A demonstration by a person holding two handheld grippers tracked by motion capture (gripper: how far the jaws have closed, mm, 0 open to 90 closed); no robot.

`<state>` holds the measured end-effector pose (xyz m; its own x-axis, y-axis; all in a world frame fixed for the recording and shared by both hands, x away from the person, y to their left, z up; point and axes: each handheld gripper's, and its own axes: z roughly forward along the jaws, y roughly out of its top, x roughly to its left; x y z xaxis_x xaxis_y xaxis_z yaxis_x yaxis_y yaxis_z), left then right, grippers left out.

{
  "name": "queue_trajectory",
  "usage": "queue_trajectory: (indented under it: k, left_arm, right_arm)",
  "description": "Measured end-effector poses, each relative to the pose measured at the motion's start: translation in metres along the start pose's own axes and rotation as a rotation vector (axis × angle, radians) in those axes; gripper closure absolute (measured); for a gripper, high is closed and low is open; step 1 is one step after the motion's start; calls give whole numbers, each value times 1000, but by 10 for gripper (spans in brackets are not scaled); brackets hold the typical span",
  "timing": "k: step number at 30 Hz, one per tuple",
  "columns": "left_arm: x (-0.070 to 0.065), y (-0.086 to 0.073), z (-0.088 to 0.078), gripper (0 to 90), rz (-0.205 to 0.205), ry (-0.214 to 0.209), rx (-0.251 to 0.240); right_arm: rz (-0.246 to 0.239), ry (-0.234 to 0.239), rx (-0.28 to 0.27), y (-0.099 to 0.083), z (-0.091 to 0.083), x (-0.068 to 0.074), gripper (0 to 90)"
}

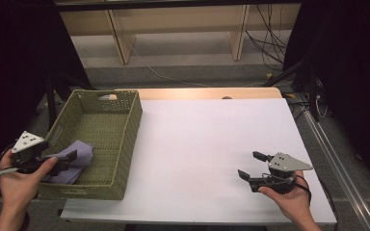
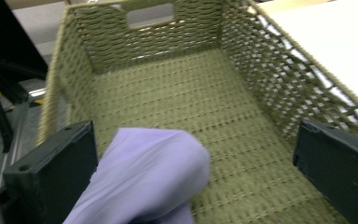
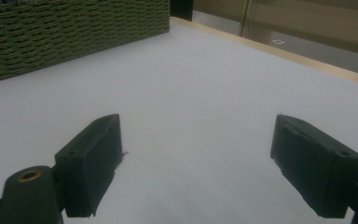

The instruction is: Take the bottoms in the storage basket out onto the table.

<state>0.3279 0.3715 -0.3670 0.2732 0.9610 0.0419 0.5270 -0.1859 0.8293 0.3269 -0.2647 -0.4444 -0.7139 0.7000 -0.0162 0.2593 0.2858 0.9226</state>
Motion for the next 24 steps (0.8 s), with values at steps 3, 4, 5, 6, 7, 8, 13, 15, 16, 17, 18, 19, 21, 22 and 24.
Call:
queue_trajectory:
  k: [3,4,5,6,7,8,13,15,16,17,18,19,21,22,24]
  left_arm:
    - [6,-2,-3,0,-8,26,3]
    - [8,-2,-5,0,-10,29,1]
    - [9,-2,-6,0,-15,35,-3]
    - [11,-2,-8,0,-17,41,-5]
    - [13,-2,-10,0,-21,46,-9]
    - [15,-3,-12,0,-25,51,-8]
    - [23,-9,-17,0,-43,64,6]
    - [25,-12,-19,0,-47,66,13]
    - [26,-14,-20,0,-50,67,14]
    - [27,-16,-20,0,-52,68,16]
    - [28,-18,-21,0,-50,67,22]
    - [29,-20,-22,0,-51,66,28]
    - [31,-27,-22,0,-54,64,45]
    - [31,-27,-22,0,-54,64,45]
    - [32,-32,-22,8,-54,65,61]
  right_arm:
    - [-1,2,1,0,0,0,175]
    - [-1,2,1,0,0,0,175]
    - [1,3,1,0,1,0,176]
    - [1,3,2,0,1,0,175]
    - [0,3,2,0,1,0,176]
    - [0,3,2,0,1,0,176]
    - [0,5,2,0,1,0,176]
    - [5,7,1,-1,1,0,176]
    - [5,7,1,-1,1,0,176]
    - [3,8,7,-1,1,0,176]
    - [2,9,7,-1,1,0,176]
    - [1,9,8,0,1,0,176]
    - [0,10,6,0,1,0,177]
    - [-2,12,3,0,1,1,177]
    - [-4,12,4,0,2,1,178]
